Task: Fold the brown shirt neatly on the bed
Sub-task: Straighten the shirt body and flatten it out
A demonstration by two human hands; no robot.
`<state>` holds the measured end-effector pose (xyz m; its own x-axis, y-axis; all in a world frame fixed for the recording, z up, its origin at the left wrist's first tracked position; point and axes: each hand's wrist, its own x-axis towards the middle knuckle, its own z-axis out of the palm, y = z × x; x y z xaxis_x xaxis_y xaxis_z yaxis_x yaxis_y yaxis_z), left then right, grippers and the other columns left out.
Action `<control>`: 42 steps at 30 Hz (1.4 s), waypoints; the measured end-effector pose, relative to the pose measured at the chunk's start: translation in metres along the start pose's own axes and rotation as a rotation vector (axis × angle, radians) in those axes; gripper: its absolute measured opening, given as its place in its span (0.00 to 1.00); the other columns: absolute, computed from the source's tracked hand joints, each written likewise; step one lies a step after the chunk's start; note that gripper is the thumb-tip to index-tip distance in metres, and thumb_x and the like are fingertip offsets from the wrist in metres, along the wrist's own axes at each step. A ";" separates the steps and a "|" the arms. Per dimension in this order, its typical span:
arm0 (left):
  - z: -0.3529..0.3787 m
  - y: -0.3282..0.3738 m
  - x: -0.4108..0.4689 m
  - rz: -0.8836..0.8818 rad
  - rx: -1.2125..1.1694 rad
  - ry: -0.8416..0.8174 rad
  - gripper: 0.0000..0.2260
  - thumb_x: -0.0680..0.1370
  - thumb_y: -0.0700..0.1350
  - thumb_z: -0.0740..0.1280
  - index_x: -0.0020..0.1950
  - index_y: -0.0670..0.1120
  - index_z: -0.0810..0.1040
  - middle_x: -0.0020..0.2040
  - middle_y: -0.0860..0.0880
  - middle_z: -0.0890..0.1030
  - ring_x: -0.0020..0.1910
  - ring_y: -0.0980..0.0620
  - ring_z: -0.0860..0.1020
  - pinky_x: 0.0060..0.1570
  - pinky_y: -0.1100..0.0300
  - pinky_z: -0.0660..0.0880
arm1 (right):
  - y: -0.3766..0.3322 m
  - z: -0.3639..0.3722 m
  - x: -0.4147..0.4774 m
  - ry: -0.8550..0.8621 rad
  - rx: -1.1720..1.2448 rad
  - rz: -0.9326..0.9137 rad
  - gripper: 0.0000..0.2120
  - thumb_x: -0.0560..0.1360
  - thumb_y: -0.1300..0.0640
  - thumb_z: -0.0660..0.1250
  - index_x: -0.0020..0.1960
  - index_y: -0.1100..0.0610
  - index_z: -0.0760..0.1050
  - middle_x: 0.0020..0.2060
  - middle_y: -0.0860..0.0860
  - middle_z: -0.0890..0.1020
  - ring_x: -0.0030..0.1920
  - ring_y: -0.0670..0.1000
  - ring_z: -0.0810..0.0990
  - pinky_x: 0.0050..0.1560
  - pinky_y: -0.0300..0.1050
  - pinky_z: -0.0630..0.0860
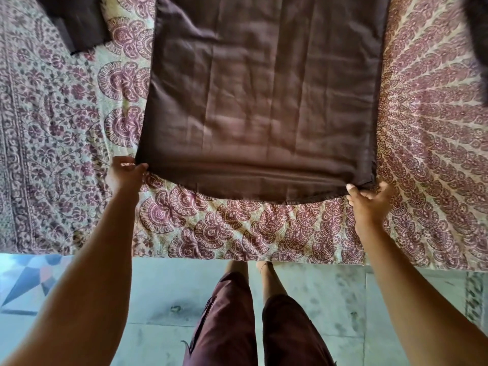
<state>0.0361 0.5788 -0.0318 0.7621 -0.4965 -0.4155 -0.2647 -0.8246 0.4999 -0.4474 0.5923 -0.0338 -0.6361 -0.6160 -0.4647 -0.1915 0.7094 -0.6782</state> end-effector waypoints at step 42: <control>0.074 0.028 -0.025 0.905 0.729 -0.152 0.29 0.78 0.58 0.50 0.77 0.45 0.53 0.77 0.46 0.55 0.76 0.49 0.54 0.73 0.51 0.46 | -0.048 0.135 -0.030 -0.285 -0.976 -1.013 0.31 0.78 0.44 0.49 0.75 0.60 0.52 0.75 0.58 0.55 0.74 0.57 0.56 0.72 0.53 0.49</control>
<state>-0.0344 0.5476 -0.0635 0.0563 -0.9685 -0.2427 -0.9879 -0.0892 0.1268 -0.3183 0.5304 -0.0648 0.2283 -0.9524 -0.2021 -0.9646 -0.1932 -0.1792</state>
